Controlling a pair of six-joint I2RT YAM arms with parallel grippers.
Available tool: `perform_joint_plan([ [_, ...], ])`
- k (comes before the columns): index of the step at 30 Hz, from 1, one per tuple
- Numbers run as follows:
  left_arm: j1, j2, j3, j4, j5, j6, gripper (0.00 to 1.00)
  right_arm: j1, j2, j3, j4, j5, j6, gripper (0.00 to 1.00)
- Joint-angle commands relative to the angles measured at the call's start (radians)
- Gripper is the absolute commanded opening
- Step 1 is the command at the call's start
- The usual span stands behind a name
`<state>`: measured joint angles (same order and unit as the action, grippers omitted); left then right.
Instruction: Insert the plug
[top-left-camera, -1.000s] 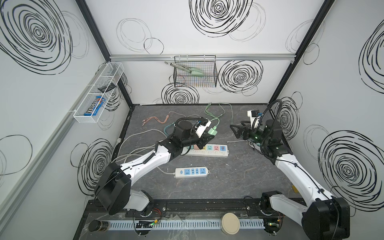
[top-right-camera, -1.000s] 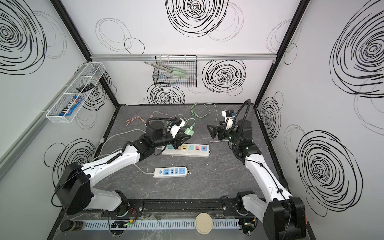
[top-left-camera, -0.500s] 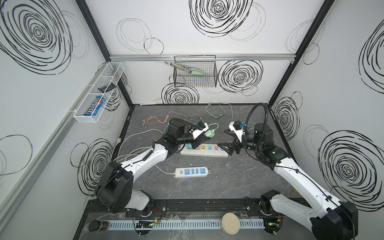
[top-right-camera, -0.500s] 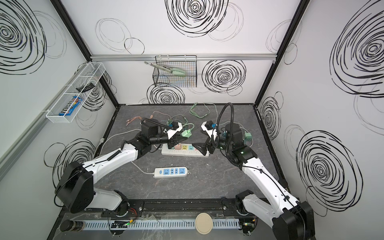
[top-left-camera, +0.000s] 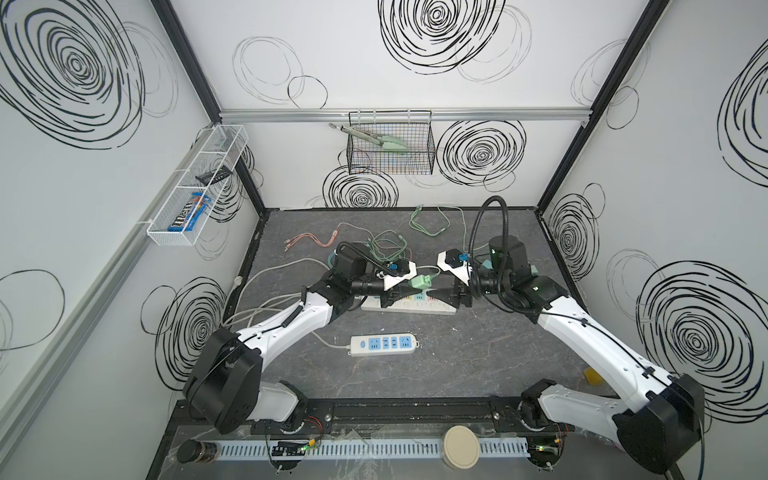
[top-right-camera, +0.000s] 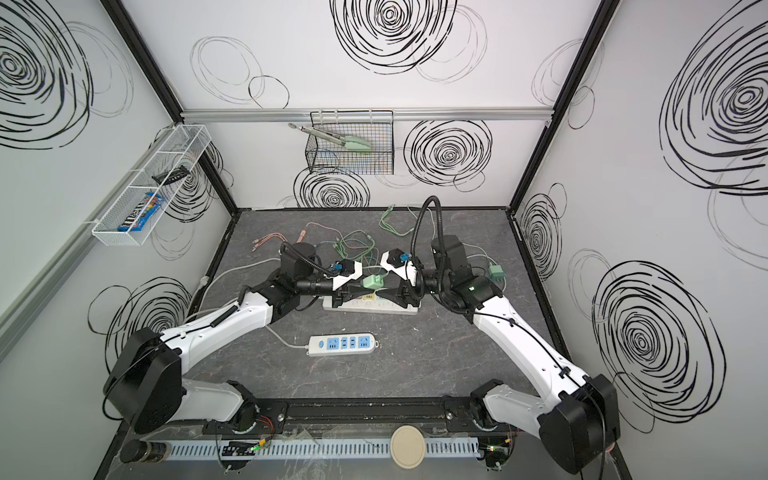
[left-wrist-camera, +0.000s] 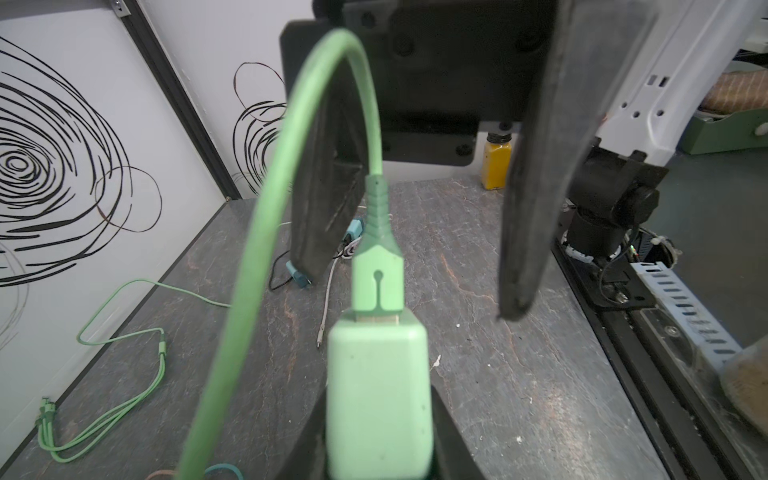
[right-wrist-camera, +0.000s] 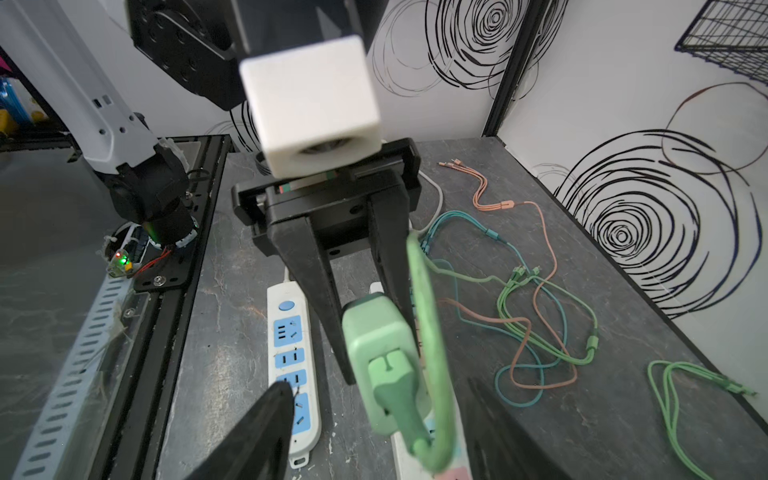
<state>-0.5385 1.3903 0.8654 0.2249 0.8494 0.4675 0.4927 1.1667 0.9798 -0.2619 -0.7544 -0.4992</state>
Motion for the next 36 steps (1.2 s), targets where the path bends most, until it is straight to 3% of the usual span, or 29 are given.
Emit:
perform_joint_plan([
  [1, 0.003, -0.021, -0.010, 0.077, 0.066, 0.005, 0.00, 0.006, 0.031, 0.044, -0.038, -0.049, -0.056, 0.57],
  [5, 0.004, -0.013, -0.006, 0.069, 0.065, 0.007, 0.00, 0.009, 0.069, 0.077, -0.074, -0.070, -0.083, 0.49],
  [15, 0.004, 0.001, 0.008, 0.037, 0.044, 0.023, 0.00, 0.025, 0.109, 0.132, -0.172, -0.046, -0.152, 0.39],
  [23, 0.005, 0.009, 0.015, 0.049, 0.051, 0.005, 0.00, 0.049, 0.134, 0.161, -0.211, -0.027, -0.178, 0.37],
  [26, 0.004, 0.012, 0.015, 0.058, 0.053, -0.007, 0.00, 0.053, 0.144, 0.168, -0.215, -0.037, -0.191, 0.30],
  [27, 0.004, 0.013, 0.017, 0.064, 0.048, -0.015, 0.04, 0.053, 0.143, 0.163, -0.199, -0.031, -0.188, 0.25],
  [28, 0.004, 0.013, 0.012, 0.085, 0.030, -0.037, 0.19, 0.052, 0.135, 0.151, -0.166, -0.017, -0.178, 0.19],
  [31, 0.012, 0.013, -0.013, 0.156, -0.057, -0.102, 0.44, 0.050, 0.097, 0.100, -0.055, 0.064, -0.131, 0.06],
  [33, 0.029, 0.016, -0.025, 0.197, -0.143, -0.149, 0.69, 0.036, 0.094, 0.104, -0.056, 0.090, -0.131, 0.01],
  [36, 0.066, 0.039, -0.006, 0.199, -0.263, -0.172, 0.87, 0.009, 0.115, 0.142, -0.101, 0.138, -0.134, 0.00],
])
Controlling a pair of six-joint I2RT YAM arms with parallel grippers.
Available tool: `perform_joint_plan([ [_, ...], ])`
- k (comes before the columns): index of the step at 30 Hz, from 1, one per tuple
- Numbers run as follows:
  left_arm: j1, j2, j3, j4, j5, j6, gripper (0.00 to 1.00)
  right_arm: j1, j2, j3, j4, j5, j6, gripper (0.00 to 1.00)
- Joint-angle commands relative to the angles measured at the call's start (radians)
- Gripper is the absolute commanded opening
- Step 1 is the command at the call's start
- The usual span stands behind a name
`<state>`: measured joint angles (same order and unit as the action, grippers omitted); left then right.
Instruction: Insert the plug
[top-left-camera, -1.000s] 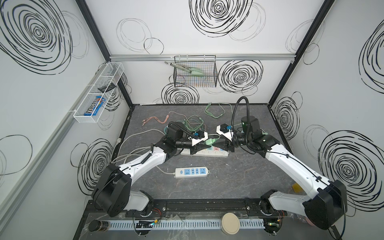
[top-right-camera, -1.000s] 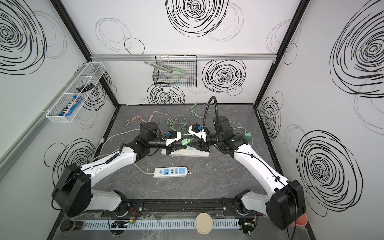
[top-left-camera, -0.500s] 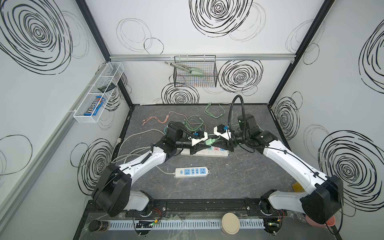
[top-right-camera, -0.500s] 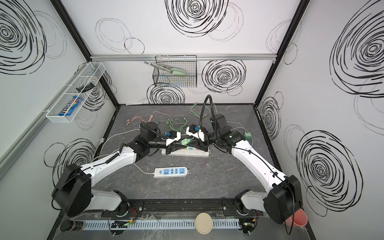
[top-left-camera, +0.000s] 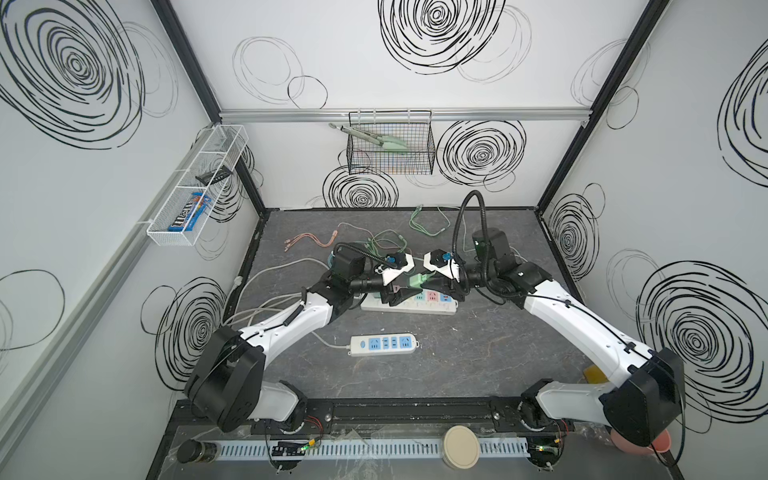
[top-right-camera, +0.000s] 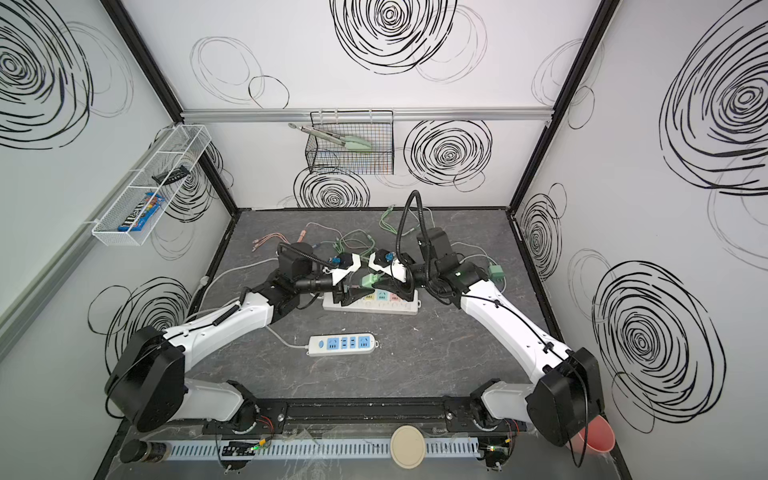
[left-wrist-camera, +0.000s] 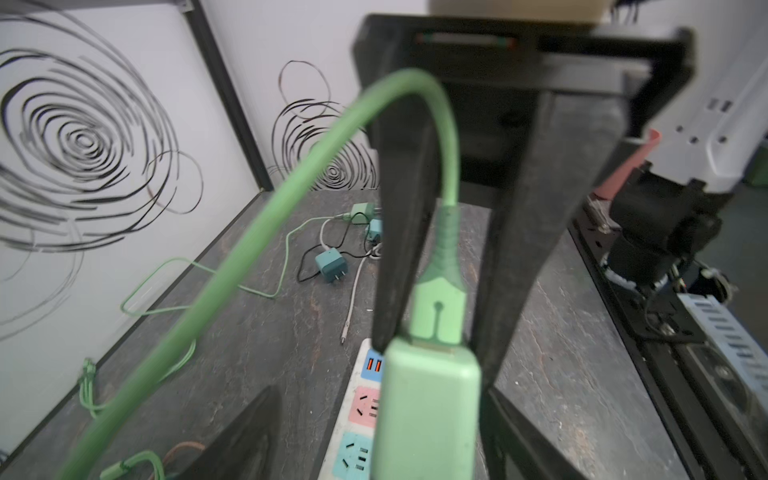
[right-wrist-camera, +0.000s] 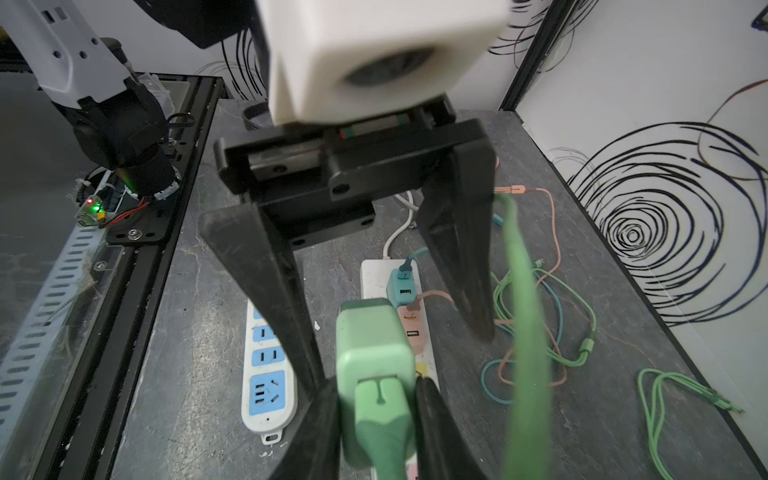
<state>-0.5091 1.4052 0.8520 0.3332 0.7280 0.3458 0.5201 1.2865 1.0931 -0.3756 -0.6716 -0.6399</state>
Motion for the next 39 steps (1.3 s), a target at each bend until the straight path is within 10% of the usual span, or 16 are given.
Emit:
perform_joint_plan([
  [1, 0.051, 0.039, 0.030, 0.072, -0.186, -0.048, 0.92, -0.019, 0.005, 0.041, -0.007, 0.088, -0.003, 0.00],
  [6, 0.120, 0.112, 0.151, -0.034, -0.406, -0.098, 0.96, -0.017, 0.082, 0.076, -0.080, 0.152, -0.039, 0.00],
  [14, 0.111, 0.090, 0.165, -0.310, -0.383, -0.219, 0.96, -0.010, 0.278, 0.192, -0.189, 0.170, -0.097, 0.00],
  [17, 0.090, 0.073, 0.176, -0.416, -0.508, -0.430, 0.96, -0.008, 0.353, 0.253, -0.249, 0.167, -0.130, 0.00],
  [26, 0.168, -0.033, 0.084, -0.500, -0.334, -0.646, 0.96, 0.016, 0.624, 0.527, -0.528, 0.207, -0.237, 0.00],
  [39, 0.184, -0.159, -0.080, -0.526, -0.430, -0.750, 0.96, 0.065, 0.746, 0.665, -0.594, 0.257, -0.280, 0.00],
])
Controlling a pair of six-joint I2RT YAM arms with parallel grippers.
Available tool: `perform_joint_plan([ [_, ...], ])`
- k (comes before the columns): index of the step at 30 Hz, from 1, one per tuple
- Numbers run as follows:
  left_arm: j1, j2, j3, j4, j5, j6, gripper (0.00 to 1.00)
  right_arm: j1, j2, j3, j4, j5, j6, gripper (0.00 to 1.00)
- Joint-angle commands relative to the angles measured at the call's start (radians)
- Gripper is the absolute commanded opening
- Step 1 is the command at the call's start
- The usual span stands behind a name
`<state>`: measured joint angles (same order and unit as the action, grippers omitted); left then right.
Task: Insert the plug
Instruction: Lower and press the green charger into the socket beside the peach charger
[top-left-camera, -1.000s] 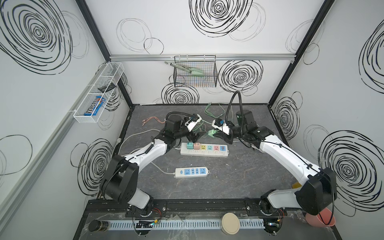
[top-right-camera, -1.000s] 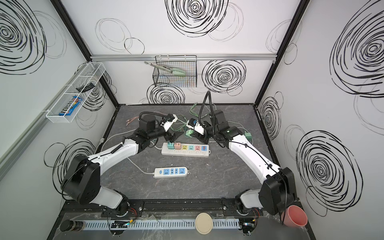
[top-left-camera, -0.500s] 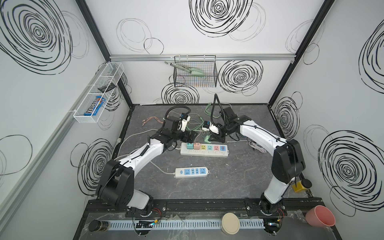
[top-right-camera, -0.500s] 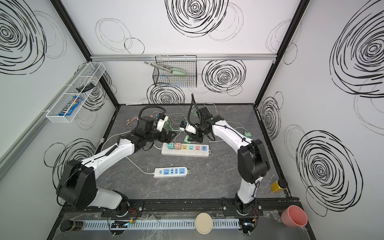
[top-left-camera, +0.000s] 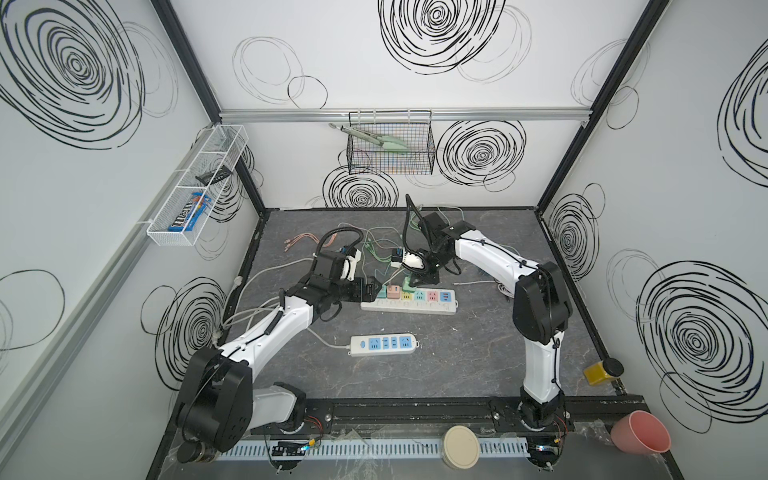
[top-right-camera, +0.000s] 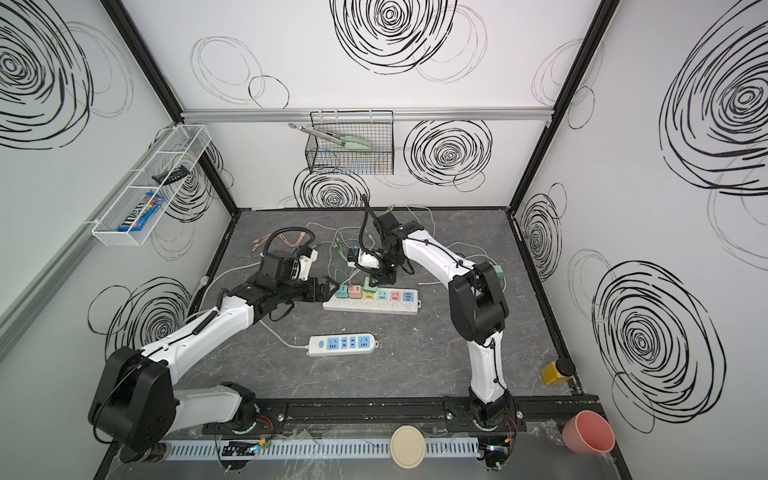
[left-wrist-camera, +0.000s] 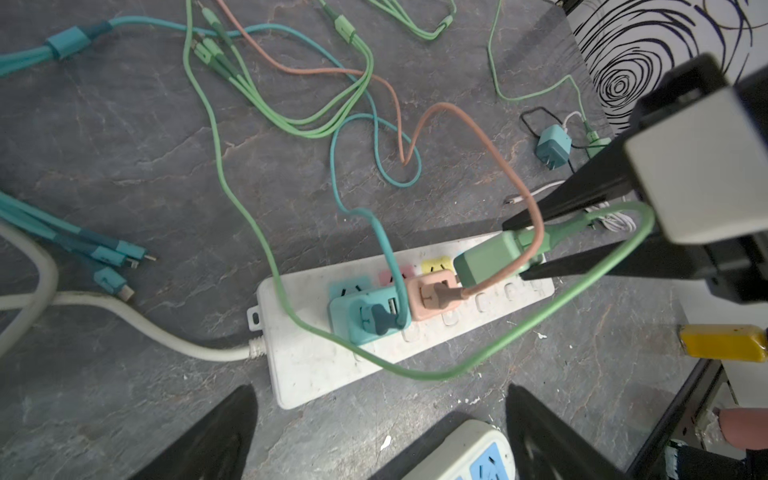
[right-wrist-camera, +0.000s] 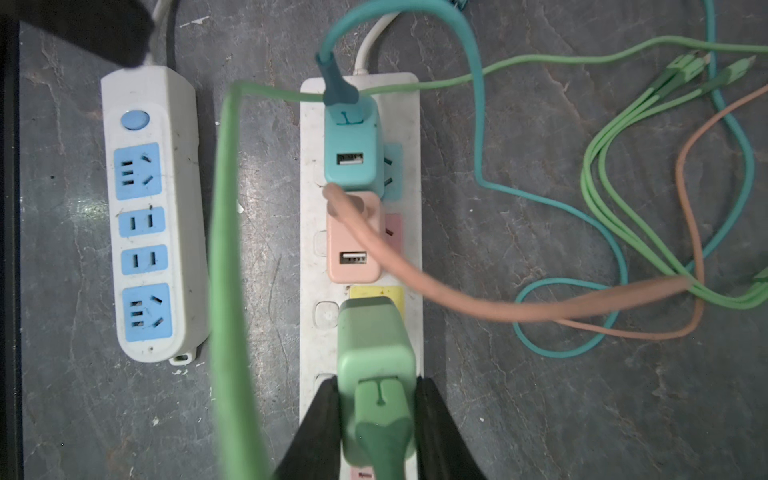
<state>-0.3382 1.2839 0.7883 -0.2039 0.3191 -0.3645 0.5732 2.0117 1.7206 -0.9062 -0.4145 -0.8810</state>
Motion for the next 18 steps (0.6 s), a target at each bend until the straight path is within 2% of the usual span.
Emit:
perform_joint_plan([
  [1, 0.017, -0.044, -0.021, 0.005, -0.024, -0.039, 0.96, 0.015, 0.025, 0.045, -0.069, -0.002, -0.042, 0.00],
  [7, 0.046, -0.062, -0.050, -0.004, -0.046, -0.056, 0.96, 0.025, 0.048, 0.066, -0.091, 0.010, -0.048, 0.00],
  [18, 0.091, -0.182, -0.096, 0.027, -0.207, -0.118, 0.96, 0.039, 0.059, 0.033, -0.075, 0.044, -0.042, 0.00],
])
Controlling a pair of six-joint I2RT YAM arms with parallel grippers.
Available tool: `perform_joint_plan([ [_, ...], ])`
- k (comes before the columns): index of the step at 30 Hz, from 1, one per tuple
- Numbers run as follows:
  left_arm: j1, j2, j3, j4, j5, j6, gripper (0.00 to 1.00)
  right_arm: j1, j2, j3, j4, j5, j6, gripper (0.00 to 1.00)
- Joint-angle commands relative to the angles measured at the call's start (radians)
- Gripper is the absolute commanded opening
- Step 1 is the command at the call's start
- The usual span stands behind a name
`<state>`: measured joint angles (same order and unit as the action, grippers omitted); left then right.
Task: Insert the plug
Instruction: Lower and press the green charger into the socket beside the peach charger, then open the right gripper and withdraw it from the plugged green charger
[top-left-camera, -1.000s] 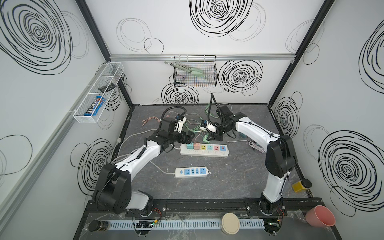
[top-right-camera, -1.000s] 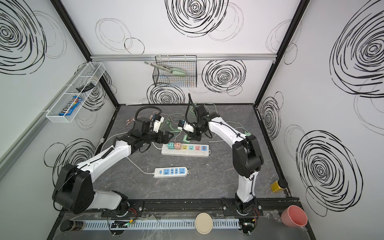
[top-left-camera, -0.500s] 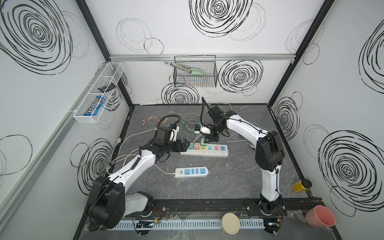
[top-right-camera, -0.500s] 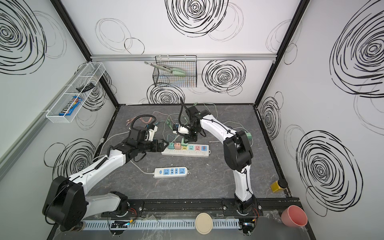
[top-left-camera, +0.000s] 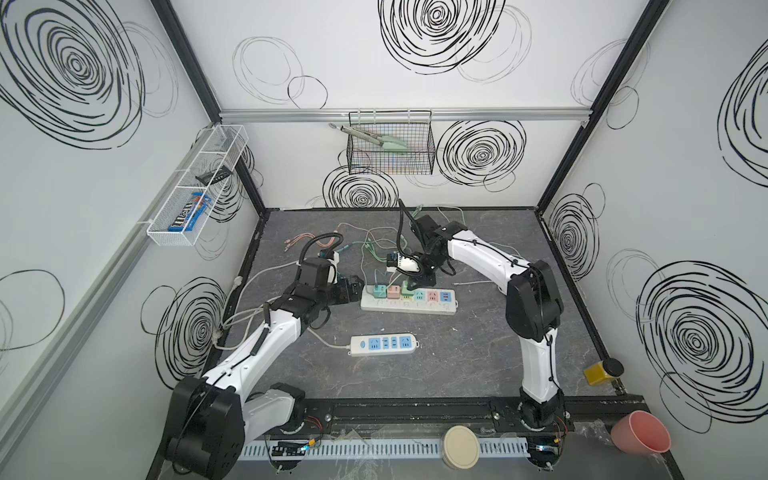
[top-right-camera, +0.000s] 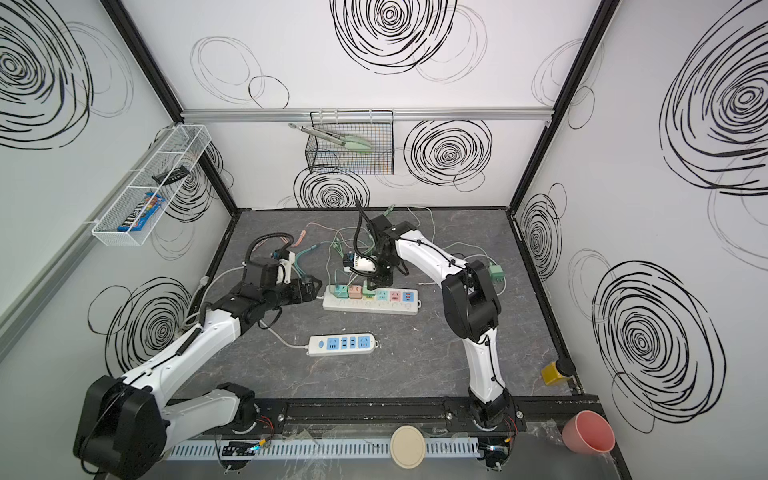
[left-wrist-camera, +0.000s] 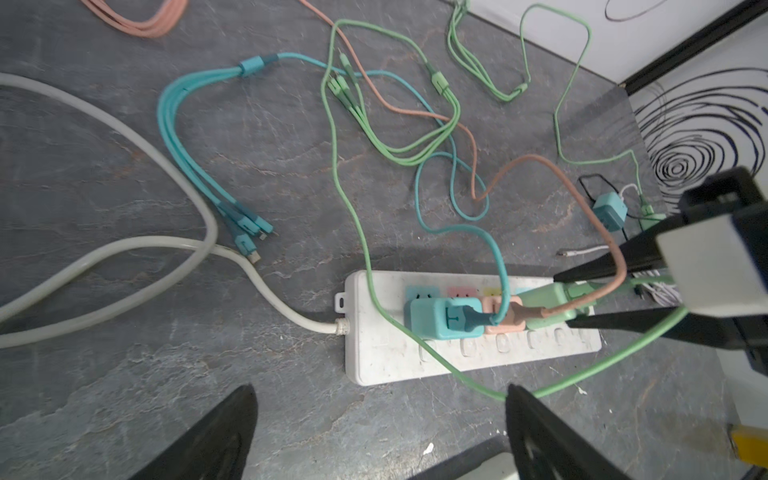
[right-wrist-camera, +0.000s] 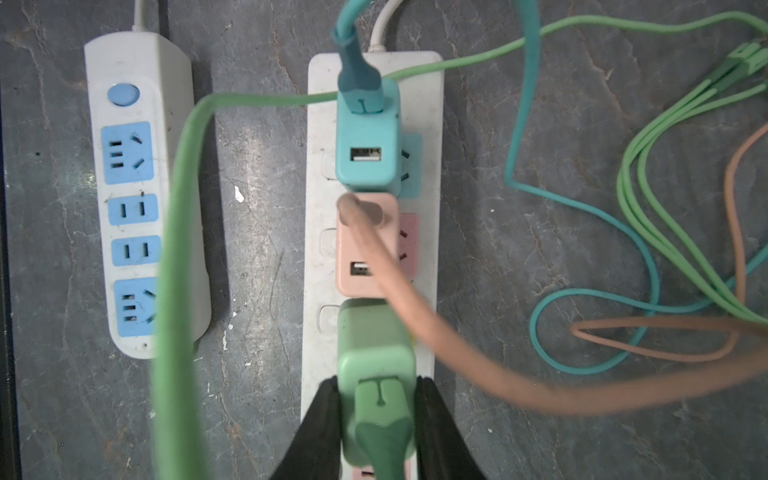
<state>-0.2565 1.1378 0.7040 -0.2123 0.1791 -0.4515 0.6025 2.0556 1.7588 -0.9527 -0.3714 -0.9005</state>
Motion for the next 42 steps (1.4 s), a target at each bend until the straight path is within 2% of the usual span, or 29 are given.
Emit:
perform_joint_plan([
  [1, 0.011, -0.044, -0.011, 0.028, -0.080, -0.036, 0.96, 0.011, 0.015, -0.011, -0.023, 0.008, -0.020, 0.00],
  [14, 0.036, -0.113, 0.005, -0.029, -0.194, -0.073, 0.96, 0.038, 0.023, -0.084, 0.031, 0.083, -0.003, 0.00],
  [19, 0.049, -0.143, 0.018, -0.058, -0.220, -0.095, 0.96, 0.071, 0.006, -0.138, 0.086, 0.172, 0.010, 0.00],
  [22, 0.051, -0.155, 0.026, -0.076, -0.265, -0.105, 0.96, 0.098, 0.018, -0.172, 0.113, 0.242, 0.038, 0.00],
  [26, 0.054, -0.192, 0.019, -0.100, -0.355, -0.156, 0.96, 0.101, 0.049, -0.231, 0.136, 0.261, 0.048, 0.00],
  [30, 0.086, -0.285, -0.073, 0.025, -0.243, -0.147, 0.96, 0.097, 0.022, -0.251, 0.148, 0.249, 0.048, 0.00],
  [31, 0.104, -0.300, -0.094, 0.051, -0.205, -0.155, 0.96, 0.096, 0.011, -0.249, 0.148, 0.233, 0.047, 0.04],
  [33, 0.153, -0.322, -0.129, 0.090, -0.130, -0.179, 0.96, 0.094, -0.015, -0.234, 0.138, 0.197, 0.052, 0.32],
  [37, 0.172, -0.357, -0.152, 0.109, -0.119, -0.158, 0.96, 0.094, -0.082, -0.233, 0.153, 0.151, 0.083, 0.73],
  [38, 0.172, -0.363, -0.153, 0.111, -0.119, -0.146, 0.96, 0.094, -0.107, -0.245, 0.176, 0.149, 0.100, 0.99],
  [42, 0.171, -0.362, -0.146, 0.100, -0.115, -0.152, 0.96, 0.089, -0.212, -0.315, 0.252, 0.142, 0.144, 0.97],
])
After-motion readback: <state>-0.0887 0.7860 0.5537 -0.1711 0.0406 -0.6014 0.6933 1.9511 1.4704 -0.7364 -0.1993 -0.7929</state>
